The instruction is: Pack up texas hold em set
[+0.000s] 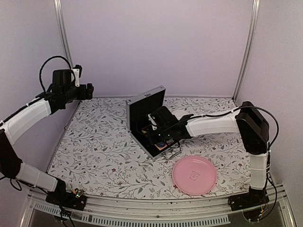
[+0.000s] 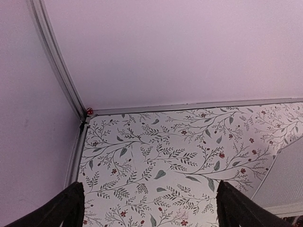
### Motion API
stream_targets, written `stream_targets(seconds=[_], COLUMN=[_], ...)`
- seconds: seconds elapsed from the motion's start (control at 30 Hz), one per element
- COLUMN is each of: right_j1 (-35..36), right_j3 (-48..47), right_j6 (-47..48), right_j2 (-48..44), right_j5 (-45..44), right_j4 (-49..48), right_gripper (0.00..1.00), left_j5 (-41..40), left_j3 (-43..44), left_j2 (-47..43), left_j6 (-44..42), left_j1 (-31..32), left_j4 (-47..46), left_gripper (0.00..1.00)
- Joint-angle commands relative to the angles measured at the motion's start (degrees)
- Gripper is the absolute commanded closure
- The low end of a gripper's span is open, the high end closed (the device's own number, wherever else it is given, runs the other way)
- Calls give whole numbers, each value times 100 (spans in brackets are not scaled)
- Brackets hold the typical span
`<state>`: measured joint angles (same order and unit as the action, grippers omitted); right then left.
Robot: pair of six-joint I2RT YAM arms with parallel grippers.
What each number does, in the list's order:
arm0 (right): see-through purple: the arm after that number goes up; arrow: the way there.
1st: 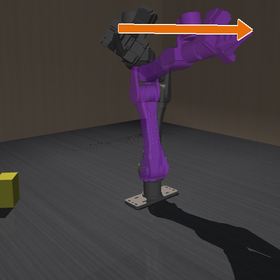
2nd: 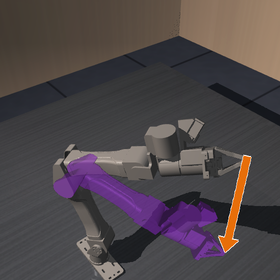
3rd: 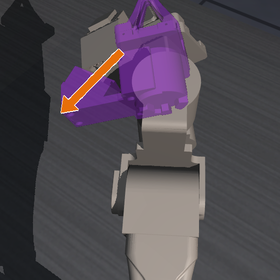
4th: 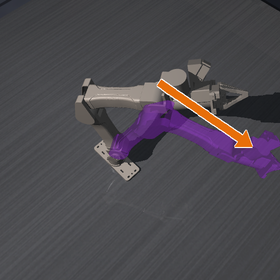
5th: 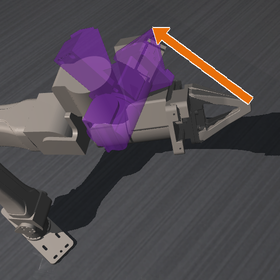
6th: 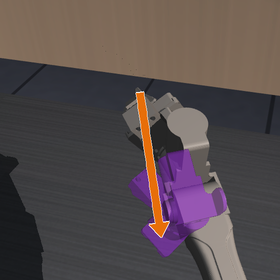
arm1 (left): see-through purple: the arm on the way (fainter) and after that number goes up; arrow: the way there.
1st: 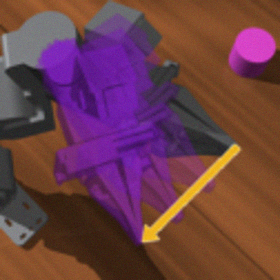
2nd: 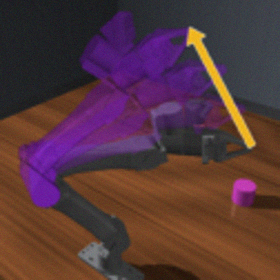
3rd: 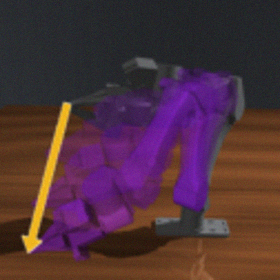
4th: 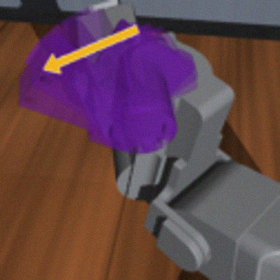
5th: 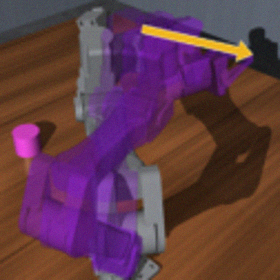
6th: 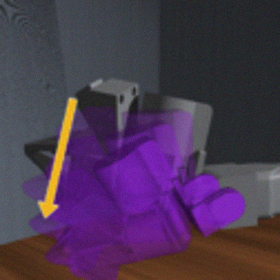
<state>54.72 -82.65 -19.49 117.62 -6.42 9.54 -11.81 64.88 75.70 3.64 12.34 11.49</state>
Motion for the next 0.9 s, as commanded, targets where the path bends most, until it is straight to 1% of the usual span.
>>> stream_targets(seconds=[0.0, 0.2, 0.5, 0.87], right_j1=[11, 8, 12, 4], right_j3=[-252, -396, -753, -911], right_j6=[-33, -69, -31, -42], right_j2=[329, 537, 840, 1004], right_j5=[-85, -142, -451, -655], right_j4=[334, 388, 602, 717], right_gripper=[95, 95, 95, 95], left_j5=[172, 156, 152, 192], left_j3=[152, 149, 150, 137], left_j2=[-135, -161, -162, -198], left_j6=[94, 102, 102, 111], left_j1=[32, 31, 30, 29], left_j4=[22, 23, 24, 7], left_gripper=[3, 3, 3, 3])
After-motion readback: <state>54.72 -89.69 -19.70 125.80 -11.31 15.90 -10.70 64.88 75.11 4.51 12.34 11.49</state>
